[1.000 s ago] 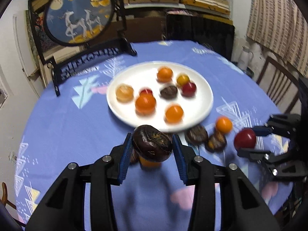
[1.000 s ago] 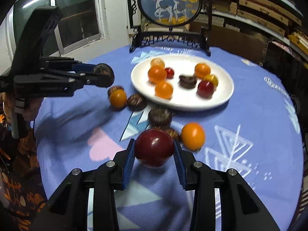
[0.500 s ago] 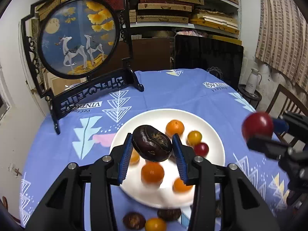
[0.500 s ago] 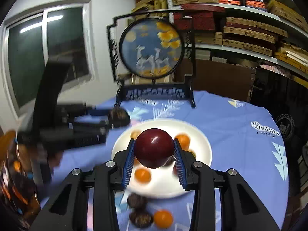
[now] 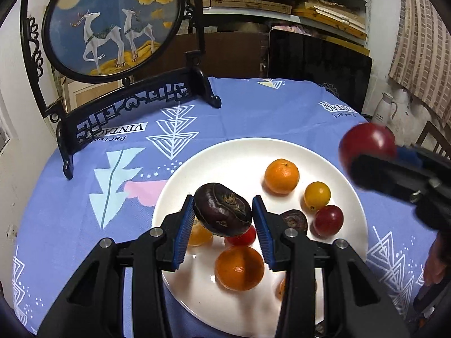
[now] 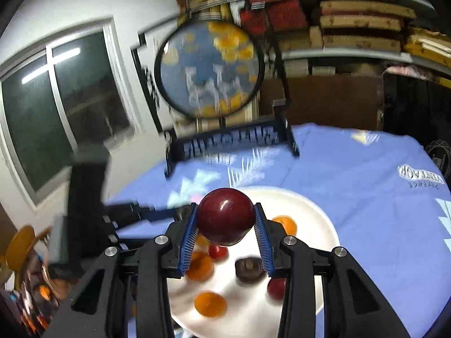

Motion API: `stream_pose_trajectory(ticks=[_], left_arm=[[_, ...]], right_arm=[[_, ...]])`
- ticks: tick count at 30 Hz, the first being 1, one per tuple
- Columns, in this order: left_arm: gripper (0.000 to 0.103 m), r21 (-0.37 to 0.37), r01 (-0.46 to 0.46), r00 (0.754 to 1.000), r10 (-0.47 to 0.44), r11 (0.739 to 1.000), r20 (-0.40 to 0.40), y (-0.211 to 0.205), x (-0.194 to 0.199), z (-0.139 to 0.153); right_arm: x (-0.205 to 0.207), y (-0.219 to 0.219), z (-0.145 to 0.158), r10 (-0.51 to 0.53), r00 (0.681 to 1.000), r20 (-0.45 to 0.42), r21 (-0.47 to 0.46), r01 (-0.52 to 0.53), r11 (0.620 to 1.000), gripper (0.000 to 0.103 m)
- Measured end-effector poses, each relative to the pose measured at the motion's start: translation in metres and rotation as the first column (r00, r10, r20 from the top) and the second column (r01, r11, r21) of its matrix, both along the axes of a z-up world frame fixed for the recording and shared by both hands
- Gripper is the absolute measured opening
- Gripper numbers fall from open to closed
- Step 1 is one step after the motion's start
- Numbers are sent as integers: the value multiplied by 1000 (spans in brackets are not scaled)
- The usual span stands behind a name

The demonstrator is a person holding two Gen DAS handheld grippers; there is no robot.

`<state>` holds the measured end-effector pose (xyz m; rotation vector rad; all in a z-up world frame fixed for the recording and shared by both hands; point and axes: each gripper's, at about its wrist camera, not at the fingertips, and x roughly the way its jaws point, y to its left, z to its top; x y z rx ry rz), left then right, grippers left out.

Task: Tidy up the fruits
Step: 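Carry the water chestnut and plum over the plate and open both tools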

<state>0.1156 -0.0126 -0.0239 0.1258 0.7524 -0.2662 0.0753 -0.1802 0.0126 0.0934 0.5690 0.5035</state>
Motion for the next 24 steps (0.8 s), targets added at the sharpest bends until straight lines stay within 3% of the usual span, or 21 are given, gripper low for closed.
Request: stream_pose_trajectory(ticks=[9,20,24], left_arm=[[41,56,-8,1000,7,998,21,-6,-1,-6],[41,26,-72,997,71,997,31,9,6,-5],[41,33,-48,999,48,998,25,3,6,-9]], right_arm=[[4,2,-7,-7,1000,-26,-6,7,1000,39],[12,-10,-14,-73,997,-38,-3,73,997,40],[14,-9,-18,-70,996,-53,-3,70,998,40]])
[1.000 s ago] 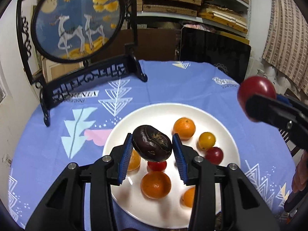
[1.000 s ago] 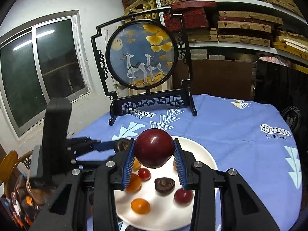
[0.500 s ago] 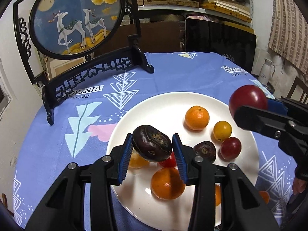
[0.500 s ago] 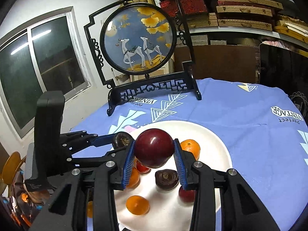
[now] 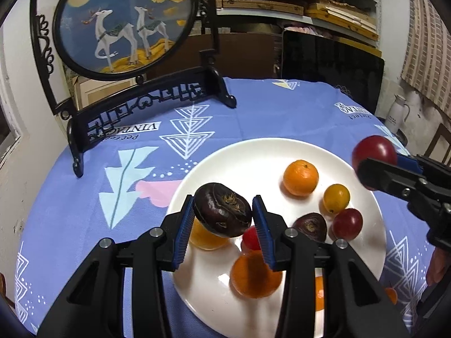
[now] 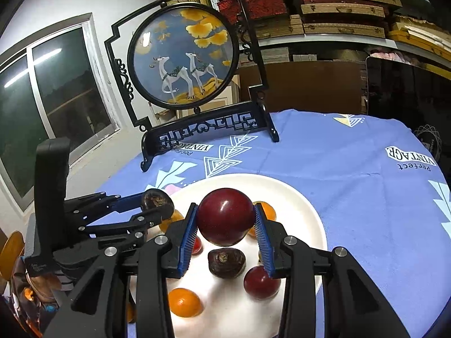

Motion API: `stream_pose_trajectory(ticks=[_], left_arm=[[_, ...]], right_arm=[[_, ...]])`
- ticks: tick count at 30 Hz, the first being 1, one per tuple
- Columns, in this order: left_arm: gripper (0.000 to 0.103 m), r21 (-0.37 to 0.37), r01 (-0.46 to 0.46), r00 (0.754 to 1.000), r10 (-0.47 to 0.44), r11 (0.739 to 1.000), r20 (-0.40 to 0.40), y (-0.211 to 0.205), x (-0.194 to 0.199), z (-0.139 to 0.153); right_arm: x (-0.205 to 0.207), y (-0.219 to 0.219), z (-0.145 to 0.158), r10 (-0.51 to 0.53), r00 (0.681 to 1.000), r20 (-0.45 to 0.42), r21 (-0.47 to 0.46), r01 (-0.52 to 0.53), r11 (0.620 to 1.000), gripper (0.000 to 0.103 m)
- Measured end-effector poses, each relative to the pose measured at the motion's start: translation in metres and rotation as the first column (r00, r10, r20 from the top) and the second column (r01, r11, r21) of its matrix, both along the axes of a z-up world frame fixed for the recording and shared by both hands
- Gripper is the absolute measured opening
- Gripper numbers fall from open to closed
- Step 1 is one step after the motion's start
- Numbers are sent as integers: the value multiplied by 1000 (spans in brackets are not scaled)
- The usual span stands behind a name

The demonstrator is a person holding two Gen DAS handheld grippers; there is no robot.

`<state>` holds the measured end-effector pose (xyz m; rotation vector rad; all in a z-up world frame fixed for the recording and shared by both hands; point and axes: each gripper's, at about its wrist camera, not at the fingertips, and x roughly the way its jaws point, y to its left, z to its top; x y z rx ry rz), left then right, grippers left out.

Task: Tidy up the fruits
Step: 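Carry the water chestnut and plum over the plate and open both tools, then grasp a large orange with the left tool while the right tool grasps a small orange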

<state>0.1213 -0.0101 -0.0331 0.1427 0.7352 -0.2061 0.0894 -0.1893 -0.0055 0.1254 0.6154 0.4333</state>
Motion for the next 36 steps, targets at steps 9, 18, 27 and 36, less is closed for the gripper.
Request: stream_pose_trajectory(ticks=[9,18,27,36], left_arm=[[41,4,16,999,-17,1000,32,-4,-5,3],[64,-15,0,997,1,1000,75,1,-10,12],[70,-2,-5,997,6,1000,77,0,-9,11],[71,-2,-6,996,6,1000,89,2,-11,13]], right_arm=[[3,8,-8,5,1000,-15,-15,-5,1000,41],[-5,-10,3,-89,994,70,56,85,995,80],[-2,-4,-2,-69,996,48,37,68,997,83],[-3,-3,-2,-63,997,42,39,61,997,84]])
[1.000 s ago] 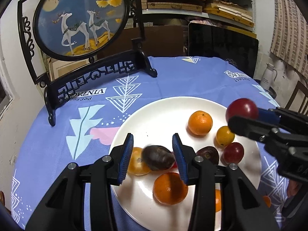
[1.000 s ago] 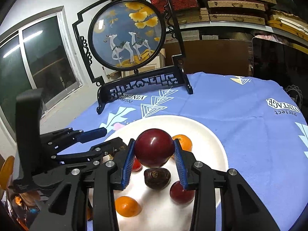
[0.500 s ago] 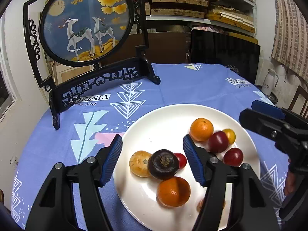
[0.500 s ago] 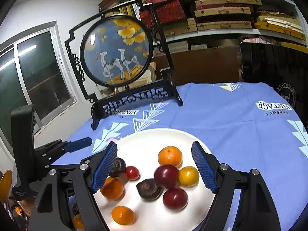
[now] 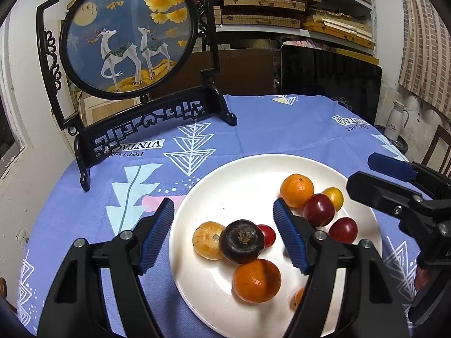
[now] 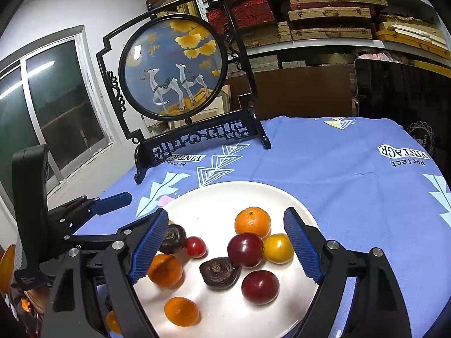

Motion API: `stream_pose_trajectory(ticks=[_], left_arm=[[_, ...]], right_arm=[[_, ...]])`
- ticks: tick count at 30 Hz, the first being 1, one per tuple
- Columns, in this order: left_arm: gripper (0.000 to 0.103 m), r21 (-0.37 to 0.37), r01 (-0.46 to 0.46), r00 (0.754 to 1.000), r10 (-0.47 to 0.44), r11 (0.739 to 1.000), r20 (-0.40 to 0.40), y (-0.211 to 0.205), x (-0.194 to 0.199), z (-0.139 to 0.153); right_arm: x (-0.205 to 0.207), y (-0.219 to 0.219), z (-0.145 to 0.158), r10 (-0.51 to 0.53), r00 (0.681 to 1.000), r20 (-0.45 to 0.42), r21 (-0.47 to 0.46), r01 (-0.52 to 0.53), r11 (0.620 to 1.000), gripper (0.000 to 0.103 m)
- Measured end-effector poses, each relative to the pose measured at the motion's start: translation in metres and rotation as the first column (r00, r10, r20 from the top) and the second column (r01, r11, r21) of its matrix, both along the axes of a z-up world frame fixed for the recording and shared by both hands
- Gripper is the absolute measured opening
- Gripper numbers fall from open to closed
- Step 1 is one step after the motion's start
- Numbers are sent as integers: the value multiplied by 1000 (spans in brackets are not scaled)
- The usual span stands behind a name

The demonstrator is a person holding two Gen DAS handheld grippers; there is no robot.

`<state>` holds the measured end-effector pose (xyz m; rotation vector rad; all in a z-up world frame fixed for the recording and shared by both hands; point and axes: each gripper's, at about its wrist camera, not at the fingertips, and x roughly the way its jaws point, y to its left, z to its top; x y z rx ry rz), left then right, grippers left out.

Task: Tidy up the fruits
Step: 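Grasp a large orange with the left tool while the right tool grasps a small orange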

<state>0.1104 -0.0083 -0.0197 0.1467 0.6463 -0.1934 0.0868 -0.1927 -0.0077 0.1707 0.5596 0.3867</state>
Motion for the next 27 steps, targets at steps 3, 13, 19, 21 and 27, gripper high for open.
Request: stream_pose_trajectory(ticks=[3,13,19,21,27], left_arm=[[71,3,2,1000,-2,1000,5,0,-1,1],[75,-69,-25,999,27,997,40,22,-6,22],[76,-62,12,996,-7,998,85,22,-27,38],[85,-68,36,993,-27,997,118,25,-42,46],[89,-35,115,989,-112,993,95,46,-93,38]], right_arm=[[-2,3,4,20,1000,-6,8,-20,1000,85],[-60,4,28,67,998,15,-69,-66,995,88],[-131,-4,10,71,997,22,-334,-59,941,88],[-152,-7,-3,85,996,-7,-401,-80,913,88],[-159,-9,-39,98,992,-77,-558,-124,820,88]])
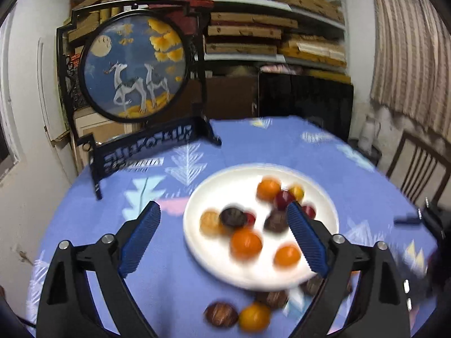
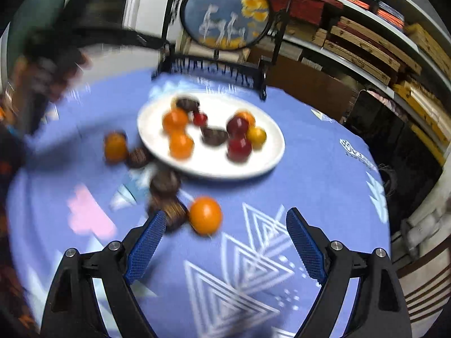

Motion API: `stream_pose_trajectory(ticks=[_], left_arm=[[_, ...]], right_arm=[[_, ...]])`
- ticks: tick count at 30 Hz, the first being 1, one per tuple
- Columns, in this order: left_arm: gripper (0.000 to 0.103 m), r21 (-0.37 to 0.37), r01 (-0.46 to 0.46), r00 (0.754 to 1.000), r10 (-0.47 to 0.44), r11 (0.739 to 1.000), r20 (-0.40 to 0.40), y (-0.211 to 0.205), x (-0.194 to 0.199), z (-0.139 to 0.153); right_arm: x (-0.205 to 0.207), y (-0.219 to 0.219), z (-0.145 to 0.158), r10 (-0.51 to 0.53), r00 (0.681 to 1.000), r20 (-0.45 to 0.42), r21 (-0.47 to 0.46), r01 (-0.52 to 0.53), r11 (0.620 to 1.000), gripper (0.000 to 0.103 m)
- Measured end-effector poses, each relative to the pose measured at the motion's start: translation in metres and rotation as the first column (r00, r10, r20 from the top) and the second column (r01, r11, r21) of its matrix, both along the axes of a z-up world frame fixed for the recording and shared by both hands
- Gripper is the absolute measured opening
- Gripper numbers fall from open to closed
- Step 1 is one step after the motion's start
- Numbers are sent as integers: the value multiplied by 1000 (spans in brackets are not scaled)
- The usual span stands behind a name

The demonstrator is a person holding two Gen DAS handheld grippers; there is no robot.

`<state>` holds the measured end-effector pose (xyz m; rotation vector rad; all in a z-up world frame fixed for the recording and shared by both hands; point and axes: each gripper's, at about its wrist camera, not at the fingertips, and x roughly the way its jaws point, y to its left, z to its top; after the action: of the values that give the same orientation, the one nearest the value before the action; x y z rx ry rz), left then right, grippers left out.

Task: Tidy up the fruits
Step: 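Grasp a large orange with the left tool while the right tool grasps a small orange, then carry both oranges over the plate and open both tools to release them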

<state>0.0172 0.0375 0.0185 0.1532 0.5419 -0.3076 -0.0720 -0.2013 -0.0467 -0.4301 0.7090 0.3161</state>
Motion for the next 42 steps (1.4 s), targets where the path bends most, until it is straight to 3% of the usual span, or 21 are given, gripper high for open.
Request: stream_pose_trajectory(ticks=[2,6,8,9,10,17,21,23,29,33,42], left_arm=[[89,31,-20,1000,20,999,-19,11,-10,-4],[89,67,-35,997,39,997,-68,38,-34,-12],[89,69,-24,995,31,997,-100,48,-46,-18],[89,66,-11,993,19,998,-121,50,-50,-22],[89,66,-4,991,13,998,-134,50,-54,-25],[86,87,142,964,-118,986,-237,14,-72,-65],[60,95,209,940,-173,973,-294,-11,-68,-85],[54,111,213,934,-169,971,-316,-19,-61,-93],[52,143,195,936,-141,970,-323,-28,-35,-101],[38,167,191,941,-132,967,-313,-30,-26,-102],[35,169,206,932,-141,964,-333,-29,-21,-109]], right_arm=[[10,1,-13,17,999,-50,-20,-18,1000,86],[34,9,-32,44,989,-141,-18,-47,999,70],[41,13,-39,69,982,-176,-6,-71,997,54],[43,15,-38,85,979,-183,29,-81,996,41],[45,17,-38,89,976,-200,44,-82,996,36],[32,5,-31,52,980,-191,88,-36,995,36],[30,-5,-28,32,980,-197,122,-8,993,36],[29,-7,-29,32,979,-203,127,-6,992,36],[31,-7,-32,36,976,-216,165,1,986,36],[32,-10,-35,32,973,-229,181,10,983,36],[29,-11,-33,25,976,-217,196,19,980,36]])
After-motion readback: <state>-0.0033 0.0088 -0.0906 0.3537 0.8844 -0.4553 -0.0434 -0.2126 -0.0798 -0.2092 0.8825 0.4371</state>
